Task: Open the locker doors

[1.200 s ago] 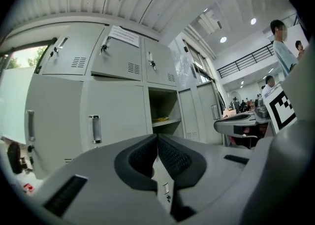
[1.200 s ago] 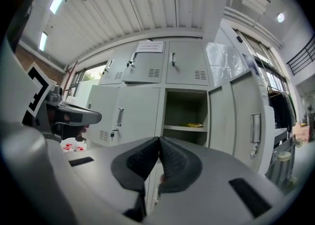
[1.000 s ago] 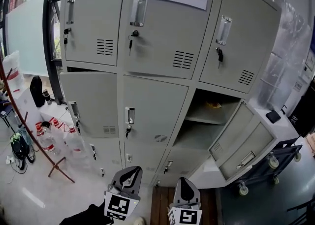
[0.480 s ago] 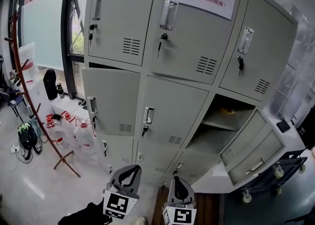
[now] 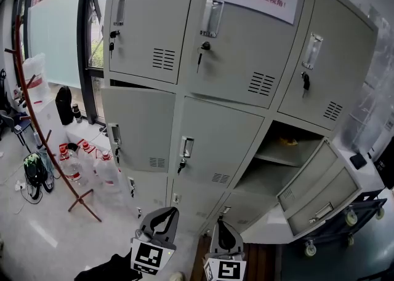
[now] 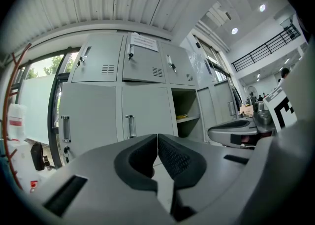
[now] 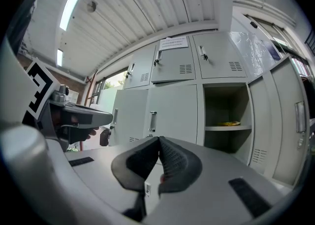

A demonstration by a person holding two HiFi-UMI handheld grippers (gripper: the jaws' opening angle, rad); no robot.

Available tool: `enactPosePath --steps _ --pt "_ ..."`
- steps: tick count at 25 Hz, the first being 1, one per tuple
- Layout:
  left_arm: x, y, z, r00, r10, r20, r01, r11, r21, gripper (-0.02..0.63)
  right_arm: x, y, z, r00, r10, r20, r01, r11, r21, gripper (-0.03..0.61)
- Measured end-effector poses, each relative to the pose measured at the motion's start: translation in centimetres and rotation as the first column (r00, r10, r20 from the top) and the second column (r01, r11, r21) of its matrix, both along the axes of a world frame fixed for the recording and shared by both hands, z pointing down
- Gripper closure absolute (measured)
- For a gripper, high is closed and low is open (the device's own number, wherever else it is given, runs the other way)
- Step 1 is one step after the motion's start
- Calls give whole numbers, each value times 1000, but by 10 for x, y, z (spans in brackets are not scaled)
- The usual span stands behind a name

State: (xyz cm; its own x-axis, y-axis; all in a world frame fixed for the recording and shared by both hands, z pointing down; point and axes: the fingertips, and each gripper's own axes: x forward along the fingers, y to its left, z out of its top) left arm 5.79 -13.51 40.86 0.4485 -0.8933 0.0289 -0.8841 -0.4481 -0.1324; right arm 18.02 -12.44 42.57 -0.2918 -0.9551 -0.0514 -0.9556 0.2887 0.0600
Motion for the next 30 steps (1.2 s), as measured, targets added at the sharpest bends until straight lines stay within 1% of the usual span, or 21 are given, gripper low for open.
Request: enactPosePath --steps 6,13,17,20,25,28,30 --pt "-7 -20 0 999 -51 6 51 999 1 589 -5 -26 -2 999 -52 3 52 999 7 563" --pt "-14 -47 0 990 -141 6 141 990 6 589 -16 -64 -4 988 -152 11 151 988 21 563" --pt "-24 -58 1 982 -190 11 190 982 7 589 -27 -85 3 978 -205 -44 205 979 -5 563" --pt "-32 -61 2 975 -220 22 220 976 0 589 -38 -96 0 969 -241 -51 242 970 6 563" --pt "-49 -72 2 966 -258 26 258 966 0 589 -59 -116 -5 963 -269 -33 269 963 1 563" --pt "-59 -83 1 965 -263 18 263 965 2 589 -72 -128 -7 959 -280 -37 281 960 7 563" --pt "-66 -93 1 966 -257 14 257 966 6 589 -78 -137 -8 962 -272 -38 272 962 7 563"
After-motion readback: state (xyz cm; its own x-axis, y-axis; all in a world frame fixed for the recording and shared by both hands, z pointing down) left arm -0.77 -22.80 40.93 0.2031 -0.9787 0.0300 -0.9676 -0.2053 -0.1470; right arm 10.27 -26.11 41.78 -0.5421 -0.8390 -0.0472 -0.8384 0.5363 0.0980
